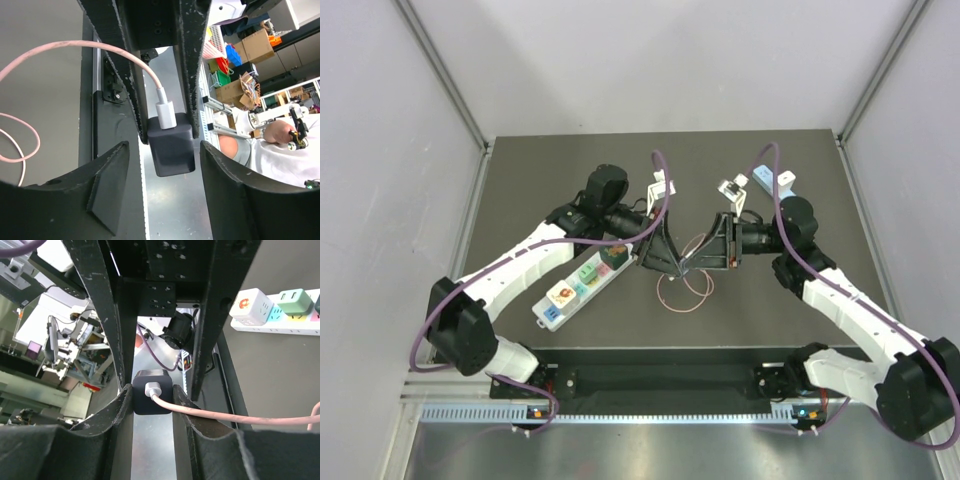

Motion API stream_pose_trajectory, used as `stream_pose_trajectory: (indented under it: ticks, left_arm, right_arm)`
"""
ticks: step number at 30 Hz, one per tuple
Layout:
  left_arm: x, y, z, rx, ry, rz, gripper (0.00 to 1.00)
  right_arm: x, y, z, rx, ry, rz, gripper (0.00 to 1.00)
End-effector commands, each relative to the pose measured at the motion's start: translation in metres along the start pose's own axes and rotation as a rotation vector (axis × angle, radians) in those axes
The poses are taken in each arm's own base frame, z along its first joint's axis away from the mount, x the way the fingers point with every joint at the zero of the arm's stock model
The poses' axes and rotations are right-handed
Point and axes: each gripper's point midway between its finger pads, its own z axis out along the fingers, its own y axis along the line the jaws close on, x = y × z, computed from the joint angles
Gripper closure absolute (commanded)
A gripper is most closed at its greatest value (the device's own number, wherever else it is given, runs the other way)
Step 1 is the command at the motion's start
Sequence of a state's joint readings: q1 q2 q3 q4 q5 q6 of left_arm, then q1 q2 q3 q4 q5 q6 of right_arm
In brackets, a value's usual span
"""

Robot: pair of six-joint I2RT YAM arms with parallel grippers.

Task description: Insert the plug

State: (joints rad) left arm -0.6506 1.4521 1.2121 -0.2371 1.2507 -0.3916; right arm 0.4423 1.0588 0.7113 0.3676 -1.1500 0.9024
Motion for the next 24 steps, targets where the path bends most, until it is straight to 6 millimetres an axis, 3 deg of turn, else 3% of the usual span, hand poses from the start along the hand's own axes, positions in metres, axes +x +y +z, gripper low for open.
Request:
stream_pose_trajectory:
  ticks: [1,13,19,21,23,24]
  left_arm:
    - [-0.014,-0.011,-0.002,0.006,-0.021,0.12,0.36]
    - [-0.003,0.008,-0.007,-0.116,-0.025,0.133,0.28]
    - [0.002,0.028,-0.012,-0.24,-0.048,0.133,0.23]
    - [0.003,0.032,-0.014,-0.274,-0.059,0.139,0.21]
    - [0.001,0.042,-0.02,-0.355,-0.085,0.152,0.16]
    - [0.002,0.047,-0.022,-0.385,-0.09,0.154,0.14]
  right_arm:
    - [-0.01,0.012,0.0,-0.032,-0.022,-0.058,1.0]
    - [-0.036,-0.016,-0.018,0.1,-0.11,0.012,1.0]
    - [-0.051,-0.04,-0.037,0.289,-0.157,0.029,1.0]
    - [-0.067,-0.048,-0.047,0.376,-0.196,-0.006,1.0]
    - [-0.073,-0.068,-0.06,0.513,-0.226,0.035,1.0]
    - [-0.086,-0.068,-0.066,0.556,-0.252,0.003,1.0]
